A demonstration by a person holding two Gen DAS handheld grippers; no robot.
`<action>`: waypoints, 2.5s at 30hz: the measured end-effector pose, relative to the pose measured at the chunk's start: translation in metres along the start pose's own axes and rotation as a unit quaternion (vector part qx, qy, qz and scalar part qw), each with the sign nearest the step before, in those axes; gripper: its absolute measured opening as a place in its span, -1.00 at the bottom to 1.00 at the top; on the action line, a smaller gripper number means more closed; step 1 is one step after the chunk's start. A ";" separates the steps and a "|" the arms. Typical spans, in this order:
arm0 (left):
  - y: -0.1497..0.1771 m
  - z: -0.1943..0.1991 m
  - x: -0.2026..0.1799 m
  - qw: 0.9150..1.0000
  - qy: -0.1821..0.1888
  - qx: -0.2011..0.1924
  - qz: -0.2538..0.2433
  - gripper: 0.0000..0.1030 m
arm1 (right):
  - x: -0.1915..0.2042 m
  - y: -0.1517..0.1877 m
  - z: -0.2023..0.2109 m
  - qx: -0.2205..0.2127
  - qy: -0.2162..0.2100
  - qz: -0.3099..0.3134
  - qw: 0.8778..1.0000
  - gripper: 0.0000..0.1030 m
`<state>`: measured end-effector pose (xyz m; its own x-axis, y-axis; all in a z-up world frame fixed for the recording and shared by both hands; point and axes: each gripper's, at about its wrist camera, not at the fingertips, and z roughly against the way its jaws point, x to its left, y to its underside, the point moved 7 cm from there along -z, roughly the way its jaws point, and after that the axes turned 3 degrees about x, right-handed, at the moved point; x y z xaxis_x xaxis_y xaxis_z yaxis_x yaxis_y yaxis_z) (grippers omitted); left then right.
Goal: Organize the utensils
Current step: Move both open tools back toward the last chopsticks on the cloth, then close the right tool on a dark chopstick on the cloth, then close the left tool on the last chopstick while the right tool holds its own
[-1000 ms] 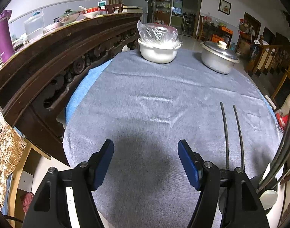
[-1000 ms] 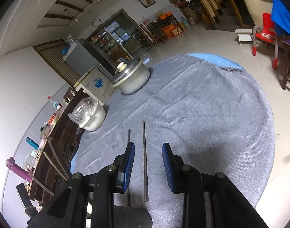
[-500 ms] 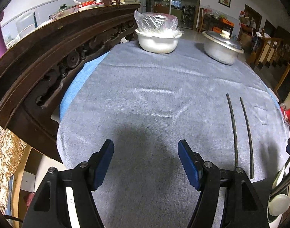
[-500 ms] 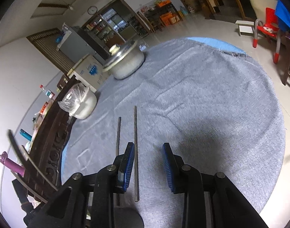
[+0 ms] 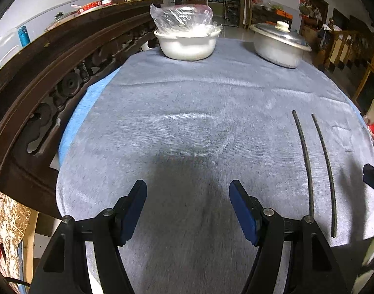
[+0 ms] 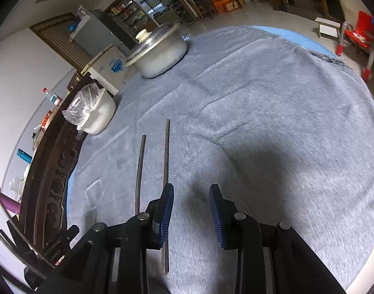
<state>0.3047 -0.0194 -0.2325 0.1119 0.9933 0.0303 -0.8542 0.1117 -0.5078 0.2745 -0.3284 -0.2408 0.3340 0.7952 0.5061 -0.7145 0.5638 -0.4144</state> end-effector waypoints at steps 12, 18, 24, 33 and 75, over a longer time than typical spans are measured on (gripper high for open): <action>-0.027 -0.031 -0.022 0.999 0.015 0.018 -0.032 0.37 | 0.022 -0.043 -0.046 0.026 0.017 0.042 0.999 -0.37; -0.042 -0.042 -0.035 0.998 0.028 0.025 -0.043 0.37 | 0.038 -0.066 -0.077 0.043 0.031 0.067 0.996 -0.37; -0.055 -0.053 -0.044 0.998 0.038 0.035 -0.048 0.37 | 0.054 -0.080 -0.116 0.083 0.067 0.093 0.990 -0.37; -0.071 -0.062 -0.064 0.995 0.063 0.047 -0.056 0.37 | 0.069 -0.083 -0.139 0.123 0.151 0.161 0.968 -0.49; -0.092 -0.097 -0.158 0.964 0.172 0.099 -0.178 -0.85 | 0.009 -0.066 -0.086 0.161 0.145 0.176 0.960 -0.80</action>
<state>0.4152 -0.1892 -0.2741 0.5483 0.8258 -0.1322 -0.8068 0.4807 -0.3434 0.3776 -0.3391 -0.2735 0.1611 0.9789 0.1261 -0.9518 0.1878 -0.2424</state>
